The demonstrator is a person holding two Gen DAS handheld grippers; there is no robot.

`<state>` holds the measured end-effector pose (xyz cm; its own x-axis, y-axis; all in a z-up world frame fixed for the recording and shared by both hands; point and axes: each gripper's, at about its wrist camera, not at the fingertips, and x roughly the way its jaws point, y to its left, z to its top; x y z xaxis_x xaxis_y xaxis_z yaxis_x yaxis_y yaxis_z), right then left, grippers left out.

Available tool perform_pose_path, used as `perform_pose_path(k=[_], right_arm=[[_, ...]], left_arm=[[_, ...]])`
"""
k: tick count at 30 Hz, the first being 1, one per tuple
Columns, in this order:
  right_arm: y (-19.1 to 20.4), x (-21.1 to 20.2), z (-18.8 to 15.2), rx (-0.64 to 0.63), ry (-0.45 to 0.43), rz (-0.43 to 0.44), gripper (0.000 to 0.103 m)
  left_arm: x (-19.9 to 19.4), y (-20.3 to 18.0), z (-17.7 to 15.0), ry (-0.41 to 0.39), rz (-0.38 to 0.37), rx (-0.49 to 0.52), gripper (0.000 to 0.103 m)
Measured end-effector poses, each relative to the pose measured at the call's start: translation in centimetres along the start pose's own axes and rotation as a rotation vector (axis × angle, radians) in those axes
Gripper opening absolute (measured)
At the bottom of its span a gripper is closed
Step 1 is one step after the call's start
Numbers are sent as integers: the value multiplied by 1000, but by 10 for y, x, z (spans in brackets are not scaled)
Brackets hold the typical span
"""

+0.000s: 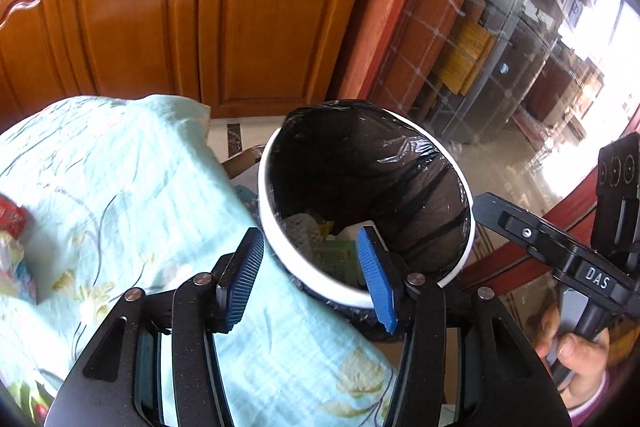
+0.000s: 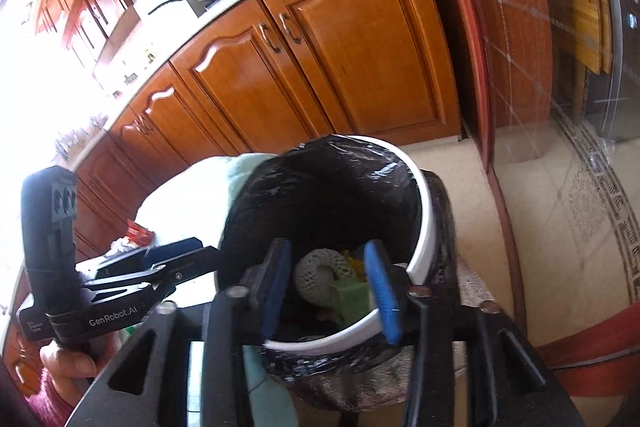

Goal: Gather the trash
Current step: 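Open both tools to drop the green carton and foam block into the bin, then grasp the red snack bag with the left tool while the right tool grasps the crumpled tissue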

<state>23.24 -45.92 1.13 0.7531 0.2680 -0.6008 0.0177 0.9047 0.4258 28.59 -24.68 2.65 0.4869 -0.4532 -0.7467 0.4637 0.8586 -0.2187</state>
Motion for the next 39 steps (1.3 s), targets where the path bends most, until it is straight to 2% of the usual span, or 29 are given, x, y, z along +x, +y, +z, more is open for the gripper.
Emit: perform_pose_path(k=[1, 4, 10, 24, 32, 39], right_arm=[[2, -2, -3, 5, -11, 11, 66], [14, -5, -12, 9, -36, 45, 79], [45, -4, -29, -12, -56, 108, 91], [117, 16, -65, -67, 31, 185, 91], [155, 24, -83, -120, 70, 213, 91], [181, 34, -85, -156, 92, 246, 91]], left_arm=[[-4, 4, -4, -8, 4, -14, 50], [-21, 20, -18, -38, 18, -53, 51], [-58, 56, -45, -80, 56, -127, 53], [-127, 126, -98, -153, 130, -228, 53], [-153, 164, -125, -173, 188, -298, 53], [-169, 196, -140, -175, 242, -349, 53]])
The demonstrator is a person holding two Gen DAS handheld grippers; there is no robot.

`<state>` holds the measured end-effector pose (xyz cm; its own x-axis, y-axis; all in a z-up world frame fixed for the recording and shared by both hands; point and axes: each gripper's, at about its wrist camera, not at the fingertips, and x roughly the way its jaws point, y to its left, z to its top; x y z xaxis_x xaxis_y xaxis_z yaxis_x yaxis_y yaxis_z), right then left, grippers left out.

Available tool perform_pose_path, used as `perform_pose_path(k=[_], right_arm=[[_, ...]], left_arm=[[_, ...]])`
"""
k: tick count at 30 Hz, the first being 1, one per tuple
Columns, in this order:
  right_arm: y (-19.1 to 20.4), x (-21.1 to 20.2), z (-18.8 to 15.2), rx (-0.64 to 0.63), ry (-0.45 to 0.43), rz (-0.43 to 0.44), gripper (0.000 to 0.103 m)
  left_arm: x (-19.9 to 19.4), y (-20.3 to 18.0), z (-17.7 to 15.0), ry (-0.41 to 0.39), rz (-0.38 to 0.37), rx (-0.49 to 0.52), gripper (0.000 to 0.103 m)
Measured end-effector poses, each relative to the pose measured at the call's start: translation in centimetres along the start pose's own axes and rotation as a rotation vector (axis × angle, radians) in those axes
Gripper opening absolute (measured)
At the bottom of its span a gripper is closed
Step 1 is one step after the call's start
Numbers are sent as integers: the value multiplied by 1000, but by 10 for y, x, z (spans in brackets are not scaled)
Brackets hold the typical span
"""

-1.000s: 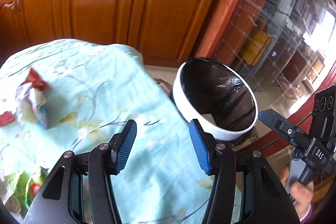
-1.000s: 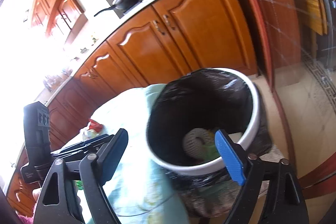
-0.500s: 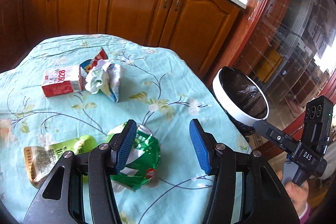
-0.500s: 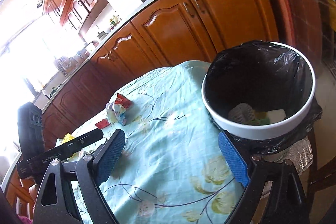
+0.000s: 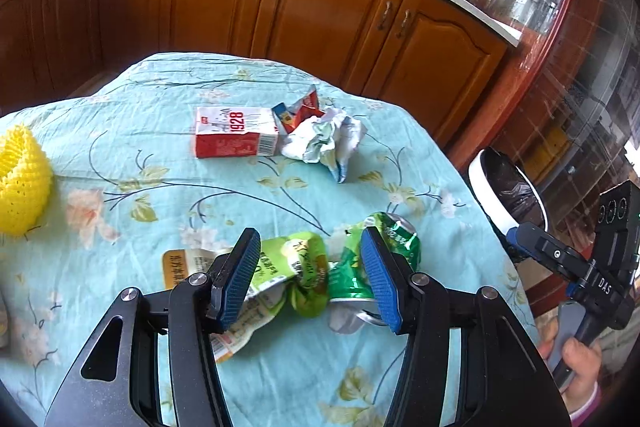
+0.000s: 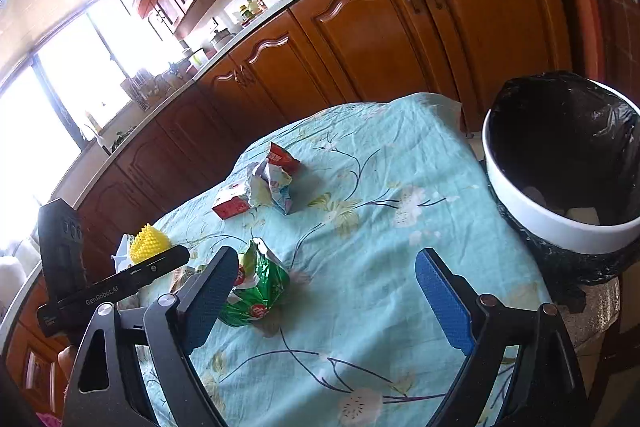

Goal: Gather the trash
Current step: 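Grasp the red snack bag with the left tool while the right tool grasps the crumpled tissue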

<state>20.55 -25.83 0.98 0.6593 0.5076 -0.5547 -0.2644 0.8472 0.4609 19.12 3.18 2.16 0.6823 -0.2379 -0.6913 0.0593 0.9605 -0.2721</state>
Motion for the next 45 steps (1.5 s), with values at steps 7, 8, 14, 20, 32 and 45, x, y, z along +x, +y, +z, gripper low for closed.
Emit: perform_pose_path(k=[7, 8, 14, 20, 32, 45], right_arm=[[18, 19, 7, -16, 29, 31, 91], [21, 23, 10, -20, 33, 36, 91], [35, 51, 30, -47, 64, 71, 91], [43, 97, 54, -47, 121, 97, 85], [43, 184, 67, -52, 271, 101, 11], [1, 83, 64, -3, 95, 83, 8]], left_arm=[[2, 24, 13, -1, 48, 7, 53], [4, 26, 16, 3, 55, 11, 53], [12, 38, 35, 11, 68, 25, 54], [26, 42, 53, 20, 63, 37, 55], [69, 29, 88, 63, 64, 106, 55], [153, -27, 122, 162, 102, 278, 55]])
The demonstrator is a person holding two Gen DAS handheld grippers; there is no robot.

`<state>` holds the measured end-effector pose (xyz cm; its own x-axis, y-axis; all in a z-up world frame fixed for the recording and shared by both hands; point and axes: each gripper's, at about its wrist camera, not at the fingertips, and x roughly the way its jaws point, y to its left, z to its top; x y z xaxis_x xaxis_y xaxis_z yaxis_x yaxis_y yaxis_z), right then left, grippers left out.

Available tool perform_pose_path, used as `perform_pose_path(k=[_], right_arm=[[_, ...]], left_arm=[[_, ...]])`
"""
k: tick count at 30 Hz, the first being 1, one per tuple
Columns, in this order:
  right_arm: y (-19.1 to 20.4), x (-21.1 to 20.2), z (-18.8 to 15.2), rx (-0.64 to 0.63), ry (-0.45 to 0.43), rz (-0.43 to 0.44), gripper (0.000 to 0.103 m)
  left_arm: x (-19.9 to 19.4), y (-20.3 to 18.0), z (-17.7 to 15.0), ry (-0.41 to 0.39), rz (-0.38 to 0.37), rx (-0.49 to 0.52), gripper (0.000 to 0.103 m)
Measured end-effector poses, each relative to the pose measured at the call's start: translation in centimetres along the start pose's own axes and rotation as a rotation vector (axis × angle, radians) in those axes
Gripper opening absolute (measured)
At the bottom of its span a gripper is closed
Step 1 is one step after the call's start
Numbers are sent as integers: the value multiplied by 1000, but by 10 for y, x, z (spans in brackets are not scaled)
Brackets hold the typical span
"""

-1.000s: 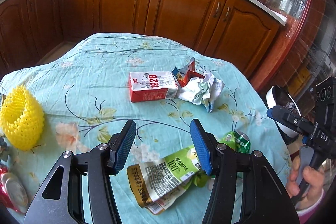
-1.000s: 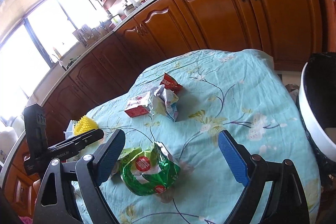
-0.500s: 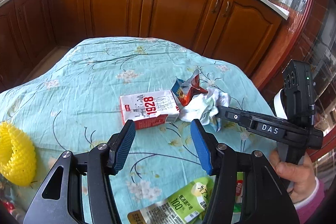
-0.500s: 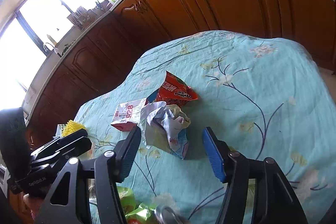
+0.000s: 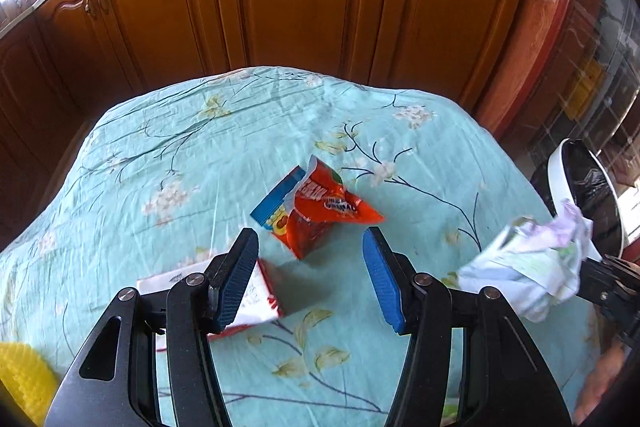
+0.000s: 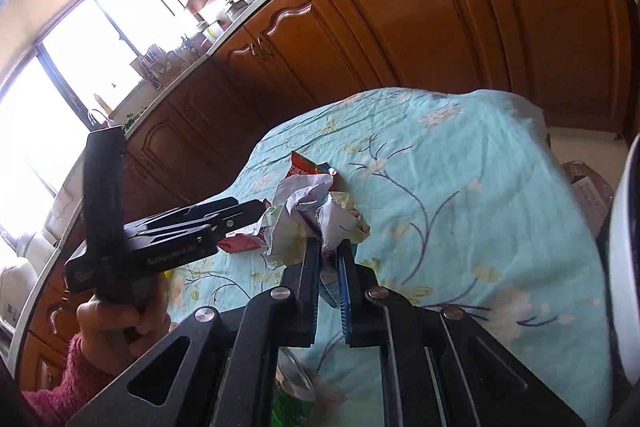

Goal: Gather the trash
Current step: 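Grasp the red snack bag with the left tool while the right tool grasps the crumpled tissue, then carry the red bag and tissue over the bin with both tools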

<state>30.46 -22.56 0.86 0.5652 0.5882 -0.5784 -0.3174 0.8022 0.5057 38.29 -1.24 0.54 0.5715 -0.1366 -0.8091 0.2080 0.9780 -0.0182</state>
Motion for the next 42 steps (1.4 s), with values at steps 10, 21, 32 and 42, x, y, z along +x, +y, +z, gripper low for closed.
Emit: perform_pose_path(k=[10, 21, 32, 42], right_arm=[[-17, -37, -9, 26, -46, -38, 8], [-36, -70, -17, 63, -96, -53, 8], [-57, -105, -33, 93, -138, -113, 8], [-81, -144, -48, 125, -179, -175, 8]], left_arm=[[24, -18, 1, 64, -21, 36, 7], [-49, -44, -6, -45, -122, 42, 3], [-88, -97, -40, -82, -282, 37, 3], [-84, -157, -63, -49, -390, 35, 3]])
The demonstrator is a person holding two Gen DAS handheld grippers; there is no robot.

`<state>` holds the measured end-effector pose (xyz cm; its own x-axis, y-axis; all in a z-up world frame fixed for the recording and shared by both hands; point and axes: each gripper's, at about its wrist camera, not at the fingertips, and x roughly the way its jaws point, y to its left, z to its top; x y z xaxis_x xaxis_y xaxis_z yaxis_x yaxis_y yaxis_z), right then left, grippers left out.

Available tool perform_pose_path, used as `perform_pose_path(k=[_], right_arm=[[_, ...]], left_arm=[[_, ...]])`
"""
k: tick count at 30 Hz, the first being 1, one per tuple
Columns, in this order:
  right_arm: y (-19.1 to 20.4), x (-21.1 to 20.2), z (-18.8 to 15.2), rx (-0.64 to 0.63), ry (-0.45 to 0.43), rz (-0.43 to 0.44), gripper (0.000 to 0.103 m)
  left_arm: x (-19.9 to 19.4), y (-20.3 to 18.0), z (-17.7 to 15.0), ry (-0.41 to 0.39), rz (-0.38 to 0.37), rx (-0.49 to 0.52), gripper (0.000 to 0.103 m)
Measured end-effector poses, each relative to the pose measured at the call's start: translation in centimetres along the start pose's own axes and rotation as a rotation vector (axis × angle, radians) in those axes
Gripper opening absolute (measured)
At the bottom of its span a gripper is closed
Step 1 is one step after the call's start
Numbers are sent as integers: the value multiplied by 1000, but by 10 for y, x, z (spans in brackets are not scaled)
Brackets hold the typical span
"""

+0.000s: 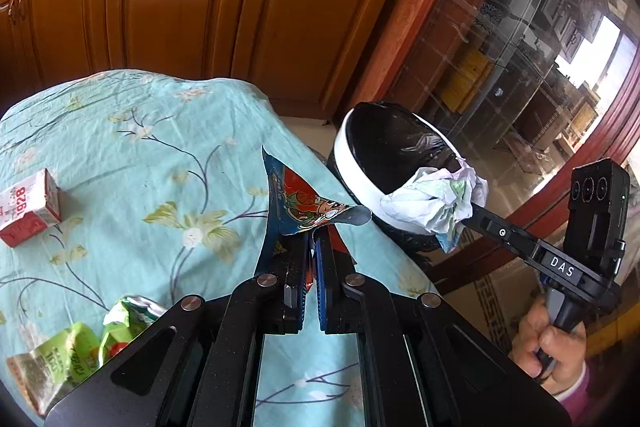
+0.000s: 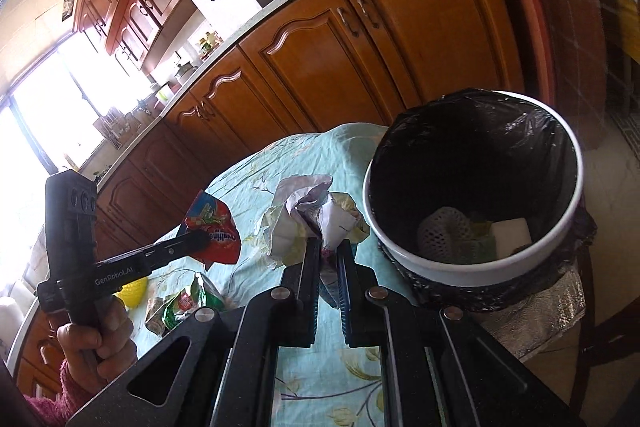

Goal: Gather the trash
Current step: 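Carry the red bag and tissue over the bin with both tools, then open both tools to drop the red bag and tissue into the bin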

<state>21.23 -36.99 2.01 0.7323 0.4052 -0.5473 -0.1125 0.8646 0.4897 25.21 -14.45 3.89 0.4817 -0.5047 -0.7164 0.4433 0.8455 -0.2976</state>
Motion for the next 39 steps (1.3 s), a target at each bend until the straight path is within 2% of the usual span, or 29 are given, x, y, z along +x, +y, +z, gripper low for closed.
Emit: perform_pose_path(k=[10, 24, 39], right_arm=[[-25, -26, -1, 34, -46, -37, 8], [-52, -33, 5, 52, -77, -62, 8], [-66, -24, 18, 20, -23, -149, 8]], left_arm=[[14, -37, 3, 17, -34, 45, 3], [37, -63, 23, 28, -48, 81, 3], [69, -81, 43, 72, -47, 117, 3]])
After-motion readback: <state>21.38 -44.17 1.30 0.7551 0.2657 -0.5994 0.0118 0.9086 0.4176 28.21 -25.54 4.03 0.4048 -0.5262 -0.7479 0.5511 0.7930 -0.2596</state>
